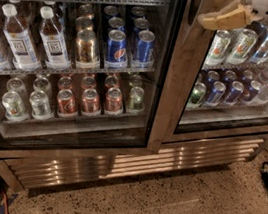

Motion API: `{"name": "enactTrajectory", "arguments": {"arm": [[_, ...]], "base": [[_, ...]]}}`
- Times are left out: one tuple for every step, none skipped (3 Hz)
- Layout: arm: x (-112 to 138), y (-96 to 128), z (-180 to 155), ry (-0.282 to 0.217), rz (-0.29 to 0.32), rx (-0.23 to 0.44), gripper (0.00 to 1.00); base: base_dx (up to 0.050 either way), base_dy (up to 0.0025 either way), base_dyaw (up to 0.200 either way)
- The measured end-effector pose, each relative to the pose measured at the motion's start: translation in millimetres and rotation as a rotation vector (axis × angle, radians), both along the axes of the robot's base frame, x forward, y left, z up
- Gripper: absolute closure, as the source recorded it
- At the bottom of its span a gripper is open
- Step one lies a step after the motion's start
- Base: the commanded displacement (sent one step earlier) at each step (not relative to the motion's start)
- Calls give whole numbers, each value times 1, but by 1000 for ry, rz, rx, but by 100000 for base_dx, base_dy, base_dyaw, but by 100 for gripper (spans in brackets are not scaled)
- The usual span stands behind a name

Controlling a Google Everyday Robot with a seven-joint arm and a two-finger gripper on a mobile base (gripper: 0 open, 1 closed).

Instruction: Open left fridge door

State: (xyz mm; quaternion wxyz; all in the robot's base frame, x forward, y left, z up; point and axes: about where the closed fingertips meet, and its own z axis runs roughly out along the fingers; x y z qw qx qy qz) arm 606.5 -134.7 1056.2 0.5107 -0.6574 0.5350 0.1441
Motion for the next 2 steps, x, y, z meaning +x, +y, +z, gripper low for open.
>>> {"name": "enactTrajectory", "arguments": {"arm": [[-19, 8, 0, -21, 30, 0, 100], [-37, 7, 0, -29, 34, 0, 100]], "base": [[0, 0, 0], [0, 0, 0]]}}
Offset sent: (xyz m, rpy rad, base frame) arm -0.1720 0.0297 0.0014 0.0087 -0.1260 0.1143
